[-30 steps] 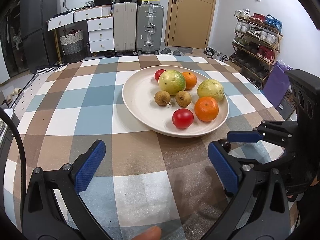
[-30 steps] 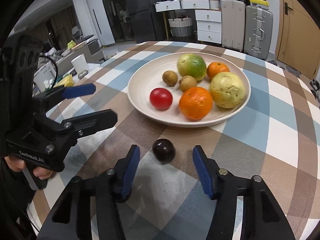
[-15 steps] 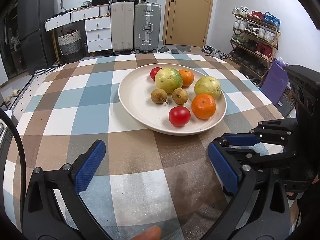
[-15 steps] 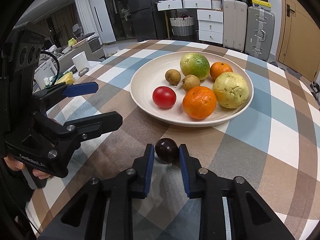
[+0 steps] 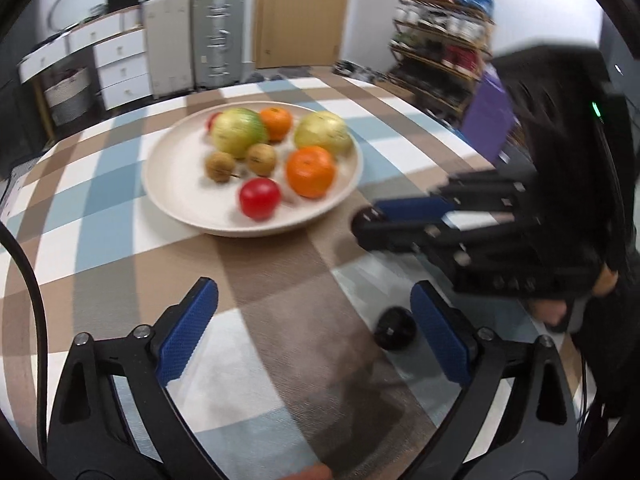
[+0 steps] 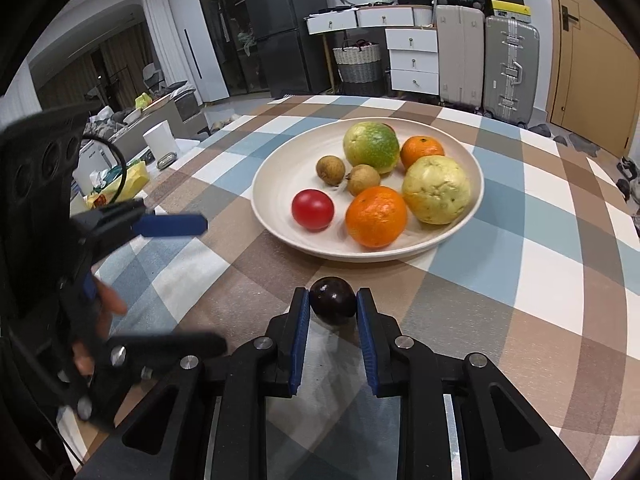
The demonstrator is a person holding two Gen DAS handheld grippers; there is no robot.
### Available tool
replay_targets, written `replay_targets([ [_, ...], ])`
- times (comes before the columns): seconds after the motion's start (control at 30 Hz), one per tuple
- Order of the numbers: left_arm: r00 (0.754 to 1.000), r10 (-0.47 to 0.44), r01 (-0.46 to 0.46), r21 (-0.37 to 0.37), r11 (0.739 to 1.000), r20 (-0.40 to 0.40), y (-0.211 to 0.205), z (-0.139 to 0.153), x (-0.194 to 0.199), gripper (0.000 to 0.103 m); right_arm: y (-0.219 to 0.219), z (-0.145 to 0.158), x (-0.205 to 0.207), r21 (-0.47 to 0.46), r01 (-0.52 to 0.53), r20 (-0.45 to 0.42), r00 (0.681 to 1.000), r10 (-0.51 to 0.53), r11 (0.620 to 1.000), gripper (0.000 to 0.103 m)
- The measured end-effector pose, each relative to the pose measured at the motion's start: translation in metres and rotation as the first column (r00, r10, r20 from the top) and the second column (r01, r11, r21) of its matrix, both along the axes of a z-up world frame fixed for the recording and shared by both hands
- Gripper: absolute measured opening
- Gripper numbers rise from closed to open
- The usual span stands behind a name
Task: Organize fruits
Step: 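Grasp the other dark plum with the left gripper while the right gripper holds its plum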
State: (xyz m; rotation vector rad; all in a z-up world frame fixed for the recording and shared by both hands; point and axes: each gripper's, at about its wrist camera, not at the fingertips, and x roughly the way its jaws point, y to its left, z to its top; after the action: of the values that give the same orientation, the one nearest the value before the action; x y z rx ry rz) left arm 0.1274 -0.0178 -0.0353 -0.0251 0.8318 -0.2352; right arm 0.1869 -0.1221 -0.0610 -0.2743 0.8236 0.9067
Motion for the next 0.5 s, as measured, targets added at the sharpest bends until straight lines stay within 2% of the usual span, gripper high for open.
replay_targets([
  [0.07,0.999,-0.035,0.036,0.02,0.999,-0.009,-0.008,-0.003,-0.002,0.082,-0.001,0.001,-0.001,0.001,0.003,0.002,1.0,-0.003,1.0,0.025],
  [0.17,0.995,-0.096,0.096,0.035,0.995,-0.013,-0.019,-0.005,-0.006,0.076,-0.002,0.002,-0.001,0.003,0.003,0.006,1.0,-0.003,1.0,0.025],
  [0.5,0.984,-0.174,0.175,0.027,0.984,-0.042,-0.028,-0.008,-0.013,0.072,-0.003,0.003,0.0,0.011,0.01,0.007,1.0,-0.011,1.0,0.025],
])
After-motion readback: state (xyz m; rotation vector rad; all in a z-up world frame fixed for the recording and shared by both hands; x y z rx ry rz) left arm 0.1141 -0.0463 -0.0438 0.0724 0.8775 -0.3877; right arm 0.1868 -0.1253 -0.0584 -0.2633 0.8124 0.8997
